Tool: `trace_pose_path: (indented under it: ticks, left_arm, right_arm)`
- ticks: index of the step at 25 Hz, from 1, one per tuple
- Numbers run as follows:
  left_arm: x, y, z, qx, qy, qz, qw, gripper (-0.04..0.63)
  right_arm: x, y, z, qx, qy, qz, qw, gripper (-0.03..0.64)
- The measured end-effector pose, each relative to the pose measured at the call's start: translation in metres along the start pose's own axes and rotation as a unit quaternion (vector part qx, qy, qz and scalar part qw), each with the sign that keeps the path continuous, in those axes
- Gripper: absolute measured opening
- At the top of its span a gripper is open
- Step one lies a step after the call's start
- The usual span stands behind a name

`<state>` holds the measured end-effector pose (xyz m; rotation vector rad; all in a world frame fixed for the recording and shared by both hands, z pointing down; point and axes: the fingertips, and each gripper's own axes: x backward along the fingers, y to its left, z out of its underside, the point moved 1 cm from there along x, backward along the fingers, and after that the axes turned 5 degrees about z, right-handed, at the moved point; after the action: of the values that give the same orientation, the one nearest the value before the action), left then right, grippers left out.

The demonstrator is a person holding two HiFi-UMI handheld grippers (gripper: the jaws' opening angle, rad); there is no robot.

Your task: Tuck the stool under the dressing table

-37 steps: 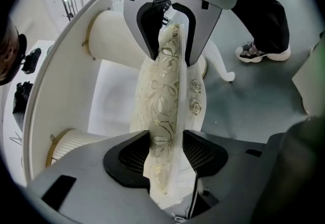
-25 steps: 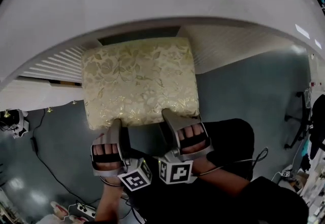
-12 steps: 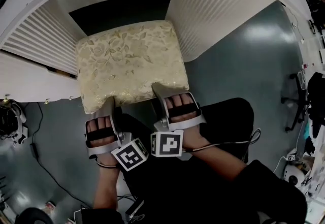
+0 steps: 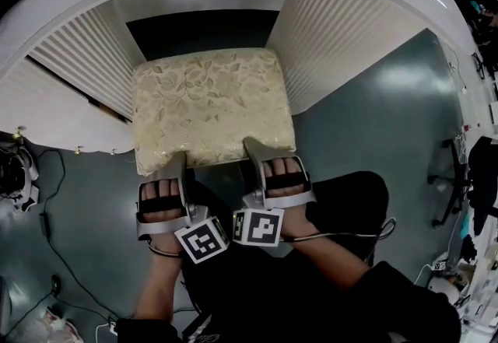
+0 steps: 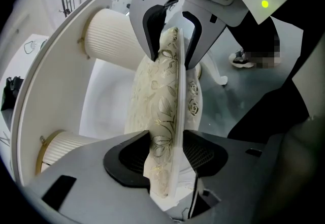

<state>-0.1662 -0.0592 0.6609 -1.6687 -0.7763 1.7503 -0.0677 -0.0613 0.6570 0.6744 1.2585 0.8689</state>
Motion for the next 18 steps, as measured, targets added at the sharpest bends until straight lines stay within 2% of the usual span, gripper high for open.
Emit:
trace_pose_path:
  ticks: [5,11,18]
  left_arm:
    - [-0.012,0.006,-0.005,0.003,-0.011,-0.003,0.9999,0.213]
    - [-0.013,0.008,-0.007,0.001,-0.015,-0.015,0.9998,0.213]
    - [-0.013,0.012,-0.008,-0.004,-0.029,0.003,0.9996,0.218]
  right_arm:
    - [-0.016,-0.008,0.009,0.025,0.012,0.012,1.0,0.229]
    - [-0.016,-0.011,0.008,0.015,0.006,0.029,0.999,0.229]
    - [-0.013,-0.011,0.008,0.007,0.012,0.044,0.999,0.229]
